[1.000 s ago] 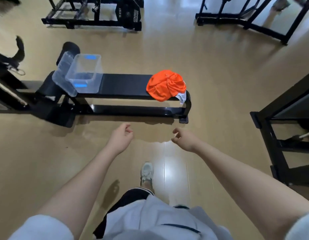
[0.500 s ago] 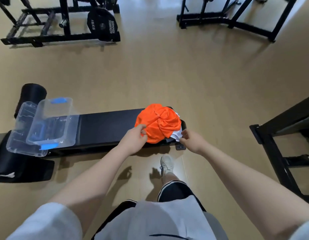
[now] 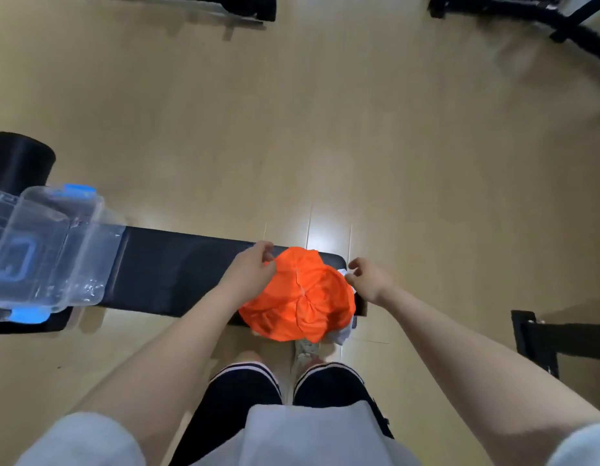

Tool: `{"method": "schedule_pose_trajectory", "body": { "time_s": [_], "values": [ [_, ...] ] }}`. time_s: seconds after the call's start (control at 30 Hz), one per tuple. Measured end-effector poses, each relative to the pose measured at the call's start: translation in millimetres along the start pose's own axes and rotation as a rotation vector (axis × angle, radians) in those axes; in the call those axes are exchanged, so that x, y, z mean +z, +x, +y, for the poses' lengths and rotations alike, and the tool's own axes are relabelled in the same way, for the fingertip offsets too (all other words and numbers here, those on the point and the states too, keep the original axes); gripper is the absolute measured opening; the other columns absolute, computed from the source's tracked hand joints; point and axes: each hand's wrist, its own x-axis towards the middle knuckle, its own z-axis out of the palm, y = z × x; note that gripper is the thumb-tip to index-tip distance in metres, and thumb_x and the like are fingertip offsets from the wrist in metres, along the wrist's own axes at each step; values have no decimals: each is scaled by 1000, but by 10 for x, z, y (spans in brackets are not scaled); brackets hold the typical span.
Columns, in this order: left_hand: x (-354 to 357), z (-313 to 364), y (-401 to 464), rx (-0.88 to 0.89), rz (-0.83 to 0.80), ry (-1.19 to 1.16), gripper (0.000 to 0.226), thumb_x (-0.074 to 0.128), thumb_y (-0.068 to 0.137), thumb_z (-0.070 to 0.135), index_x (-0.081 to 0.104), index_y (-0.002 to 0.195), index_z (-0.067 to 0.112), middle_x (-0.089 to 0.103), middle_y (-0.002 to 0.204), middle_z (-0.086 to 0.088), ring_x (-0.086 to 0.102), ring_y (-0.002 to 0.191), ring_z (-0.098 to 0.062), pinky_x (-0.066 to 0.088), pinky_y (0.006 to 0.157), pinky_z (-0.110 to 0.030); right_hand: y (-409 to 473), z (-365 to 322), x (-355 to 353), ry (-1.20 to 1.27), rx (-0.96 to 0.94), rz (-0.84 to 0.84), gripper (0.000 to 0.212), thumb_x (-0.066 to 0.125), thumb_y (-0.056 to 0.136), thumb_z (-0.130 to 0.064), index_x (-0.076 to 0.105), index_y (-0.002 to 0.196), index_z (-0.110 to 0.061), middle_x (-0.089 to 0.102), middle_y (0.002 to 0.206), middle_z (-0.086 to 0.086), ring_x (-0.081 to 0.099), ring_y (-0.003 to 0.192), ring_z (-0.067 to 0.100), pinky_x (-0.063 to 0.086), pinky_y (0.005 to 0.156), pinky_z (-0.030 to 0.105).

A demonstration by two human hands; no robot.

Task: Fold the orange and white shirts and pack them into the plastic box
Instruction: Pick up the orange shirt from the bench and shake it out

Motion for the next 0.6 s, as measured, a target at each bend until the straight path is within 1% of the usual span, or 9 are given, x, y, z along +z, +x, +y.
{"method": "schedule_pose_trajectory", "body": {
  "time_s": [0.1,0.2,0.27,0.33,0.4,0.47,0.5,0.53,0.6],
  "values": [
    [73,-154,337,-74,-34,12,44,44,93,18,40,136,13,58,123,-2,54,112,-21,42,88,-28,358,55,153,-58,2,-93,45,51,92,-29,45,133,-10,55,133,12,51,122,29,40,96,30],
    [154,-311,734,-95,-123,125,44,43,93,17,40,136,11,59,120,-3,54,112,-23,44,94,-34,666,140,391,-45,-4,-182,56,58,89,-24,37,140,-15,49,137,12,47,125,28,35,94,26],
    [208,-356,993,-101,-132,142,43,42,92,15,41,135,8,60,116,-5,54,111,-24,43,94,-33,873,196,570,-19,10,-139,60,61,87,-24,36,140,-15,48,138,12,45,126,29,36,97,29],
    [294,-366,1214,-103,-127,119,42,42,92,14,44,133,7,62,113,-5,55,108,-23,41,91,-30,1095,244,732,-29,26,-82,65,61,86,-27,32,142,-13,43,142,13,39,132,29,34,105,34],
    [399,-386,1366,-109,-129,83,40,42,92,14,47,131,8,62,111,-5,55,107,-23,40,88,-27,1285,277,850,-144,15,-97,65,60,87,-29,30,143,-12,32,151,12,24,141,28,22,113,34],
    [511,-445,1460,-128,-146,71,37,41,92,14,49,128,8,62,113,-5,56,107,-23,42,89,-29,1412,298,936,-282,1,-106,52,57,89,-30,41,136,-16,23,155,9,10,145,28,12,117,39],
    [558,-479,1492,-138,-157,77,37,41,92,14,49,127,8,61,116,-5,56,107,-23,43,89,-30,1445,302,978,-318,-8,-82,40,54,90,-28,50,128,-18,24,155,7,8,145,28,10,117,41],
    [591,-498,1513,-150,-171,87,38,41,92,14,48,129,9,61,116,-5,56,106,-22,45,88,-31,1459,306,1025,-329,-24,-48,30,50,91,-26,55,119,-19,28,153,6,9,145,27,8,116,42],
    [616,-492,1519,-166,-214,105,40,41,93,15,45,133,11,61,115,-3,56,103,-20,46,86,-31,1419,291,1064,-281,-54,5,23,43,93,-24,58,110,-17,42,143,3,20,142,27,9,115,42]
  ]
}}
